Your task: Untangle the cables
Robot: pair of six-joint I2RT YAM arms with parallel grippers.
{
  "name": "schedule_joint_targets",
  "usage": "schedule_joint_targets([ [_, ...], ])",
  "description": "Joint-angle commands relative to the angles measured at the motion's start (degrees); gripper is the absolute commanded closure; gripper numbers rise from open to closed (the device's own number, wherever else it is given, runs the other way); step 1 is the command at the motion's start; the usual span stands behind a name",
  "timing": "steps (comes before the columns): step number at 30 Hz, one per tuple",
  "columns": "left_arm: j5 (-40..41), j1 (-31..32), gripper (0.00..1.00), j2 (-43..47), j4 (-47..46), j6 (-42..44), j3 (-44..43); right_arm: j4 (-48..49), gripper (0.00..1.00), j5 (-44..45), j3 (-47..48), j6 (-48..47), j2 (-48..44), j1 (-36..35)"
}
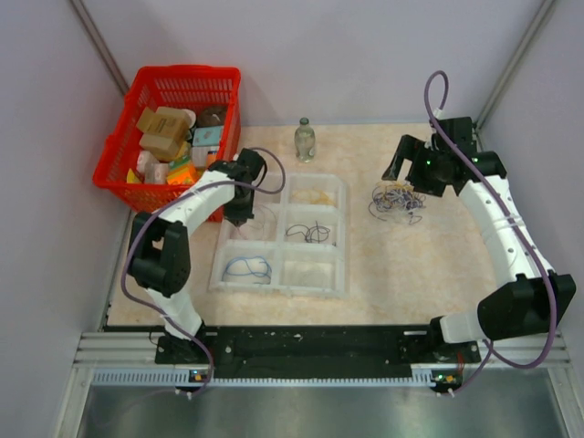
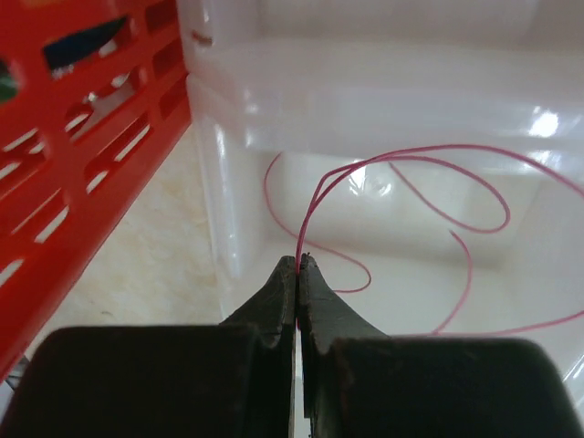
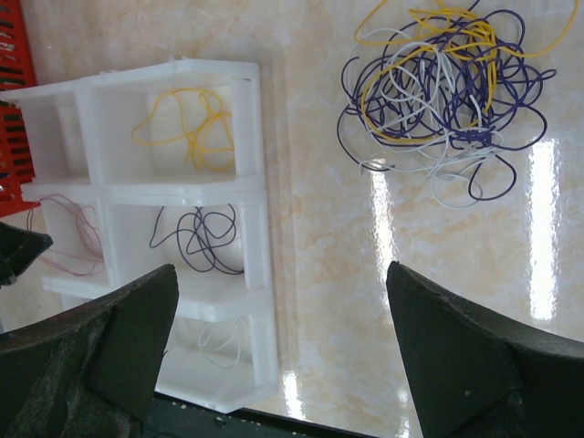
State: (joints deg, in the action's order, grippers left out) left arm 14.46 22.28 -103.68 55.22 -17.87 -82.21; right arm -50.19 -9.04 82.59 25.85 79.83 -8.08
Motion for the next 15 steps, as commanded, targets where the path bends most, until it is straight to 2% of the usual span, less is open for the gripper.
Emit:
schedule_joint_targets([
  [1,3.1,0.0,1.0,7.8,-6.4,0.4,4.7,2.0,0.05,0.2,3.5,1.2,0.3,0.3],
  [7,2.2,0.0,1.0,1.6,-0.9,0.2,-2.2,2.0,0.05,0.2,3.7,1.8,0.1,0.3],
  [11,1.8,0.0,1.0,0.8,-1.0,0.6,-0.8,1.9,0.05,0.7,3.2,2.2,-0.2,0.3],
  [15,0.0,0.1,1.0,3.0,-2.8,0.5,4.9,2.0,0.05,1.7,2.8,2.4,-0.8,0.4],
])
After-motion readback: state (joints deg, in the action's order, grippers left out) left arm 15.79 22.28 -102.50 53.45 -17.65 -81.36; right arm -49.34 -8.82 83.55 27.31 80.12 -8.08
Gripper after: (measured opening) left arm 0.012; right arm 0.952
